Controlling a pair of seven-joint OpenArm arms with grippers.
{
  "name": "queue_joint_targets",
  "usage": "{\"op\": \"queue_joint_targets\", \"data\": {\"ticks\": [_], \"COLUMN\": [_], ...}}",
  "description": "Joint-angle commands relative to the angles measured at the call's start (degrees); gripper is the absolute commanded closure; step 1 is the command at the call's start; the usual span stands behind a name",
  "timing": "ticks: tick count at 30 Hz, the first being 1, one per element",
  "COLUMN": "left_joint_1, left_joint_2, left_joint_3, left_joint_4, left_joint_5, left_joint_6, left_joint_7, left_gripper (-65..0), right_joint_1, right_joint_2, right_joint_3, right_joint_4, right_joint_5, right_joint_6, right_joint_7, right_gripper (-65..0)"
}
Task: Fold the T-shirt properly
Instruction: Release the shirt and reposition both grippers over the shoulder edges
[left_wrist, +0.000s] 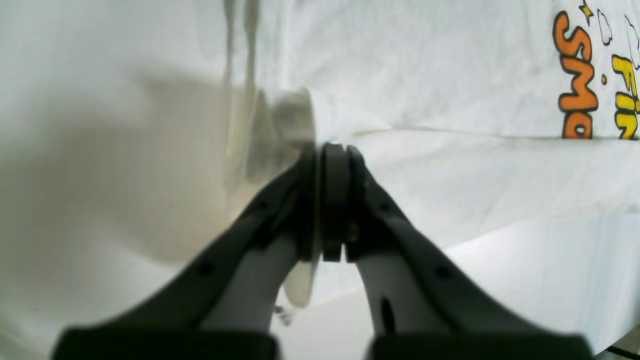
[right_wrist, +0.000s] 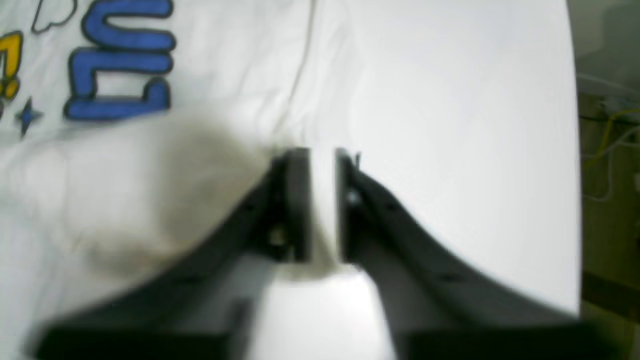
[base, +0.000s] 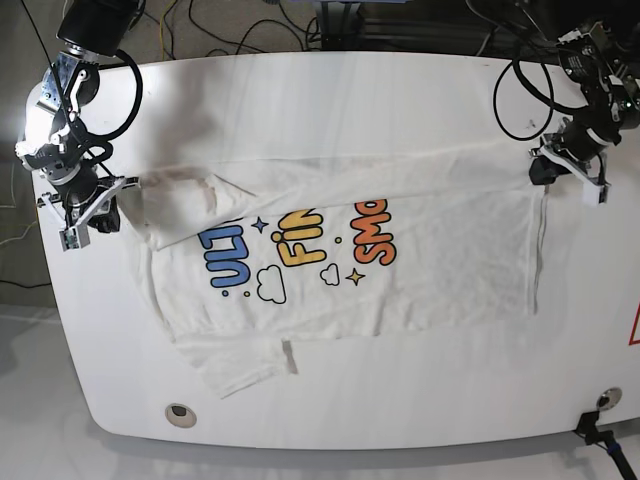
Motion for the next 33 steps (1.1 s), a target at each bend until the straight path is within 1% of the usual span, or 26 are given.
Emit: {"op": "queue_joint_targets", "data": {"ticks": [1, 2, 3, 4, 7, 9, 10, 12, 14, 15, 16, 18, 22, 24, 27, 28, 33], "left_joint_1": [-0.4, -0.3, -0.4, -0.4, -0.5, -0.5, -0.3, -0.2, -0.1, 0.0, -0.1, 0.0, 0.2, -0.1, -1.1, 0.5, 3.6], "left_joint_2": [-0.8, -0.9, -0.9, -0.9, -1.0, -0.9, -1.0, -1.1, -1.0, -1.0, -1.0, -0.9, -1.1, -1.1, -1.2, -0.6, -0.4], "left_joint_3": [-0.3, -0.2, -0.2, -0.4, -1.4, -3.6, -5.0, -7.8, -8.8, -8.6, -8.2, -7.3, -2.9, -1.2, -0.4, -1.4, -3.5], "left_joint_4": [1.0, 1.1, 1.1, 1.3, 1.6, 2.0, 2.1, 2.3, 2.4, 2.4, 2.3, 2.3, 1.5, 0.5, -1.2, -0.8, -0.4], "left_joint_5": [-0.9, -0.9, -1.0, -1.2, -1.3, -1.9, -2.5, -4.6, -6.0, -6.8, -7.2, -7.8, -8.0, -7.7, -7.4, -7.1, -7.4], "left_joint_6": [-0.5, -0.6, -0.7, -0.8, -0.7, -0.8, -0.9, -1.0, -1.3, -1.3, -1.2, -1.2, -1.1, -0.9, -0.8, -1.4, -2.1], "left_joint_7": [0.9, 1.2, 1.1, 1.2, 1.1, 1.3, 1.1, 0.2, -0.2, -0.1, 0.1, -0.3, -4.6, -6.4, -8.0, -5.6, -4.2], "left_gripper": [-12.3, -16.2, -18.8, -19.8, -18.8, -18.0, -18.9, -25.2, -31.2, -33.1, -33.7, -32.1, -26.9, -25.4, -22.9, -24.7, -24.7], "right_joint_1": [1.1, 1.1, 1.1, 1.0, 0.6, -0.2, -0.8, -2.3, -3.5, -4.3, -4.8, -6.0, -7.8, -8.1, -8.4, -8.6, -12.7], "right_joint_2": [1.4, 1.4, 1.4, 1.4, 1.4, 1.3, 1.2, 0.8, 0.1, 0.0, -0.4, -1.1, -1.9, -2.6, -3.4, -3.2, -3.3], "right_joint_3": [0.6, 0.7, 0.7, 0.9, 1.9, 2.7, 2.8, 2.9, 2.7, 2.6, 2.5, 2.0, 0.5, -0.7, -2.1, -0.9, 2.4], "right_joint_4": [1.0, 1.1, 1.3, 1.8, 4.6, 7.4, 8.9, 11.5, 13.4, 13.7, 14.4, 15.0, 15.1, 14.8, 14.6, 14.9, 18.2], "right_joint_5": [1.0, 1.0, 1.1, 1.1, 1.4, 1.5, 1.6, 1.8, 1.7, 2.0, 2.0, 2.2, 2.1, 2.0, 2.0, 2.2, 2.0], "right_joint_6": [-0.1, -0.2, -0.3, -0.3, -0.5, -0.7, -0.8, -1.0, -1.4, -1.4, -1.4, -1.4, -1.8, -1.7, -2.0, -2.2, -2.5], "right_joint_7": [1.8, 1.9, 1.9, 1.9, 2.0, 2.1, 2.2, 2.6, 2.8, 2.8, 2.8, 3.0, 3.2, 3.2, 3.7, 3.2, 2.8], "right_gripper": [-17.2, -19.9, -22.2, -24.2, -28.3, -29.9, -30.5, -31.8, -32.8, -33.1, -33.3, -33.6, -34.0, -34.3, -34.6, -34.1, -34.1]}}
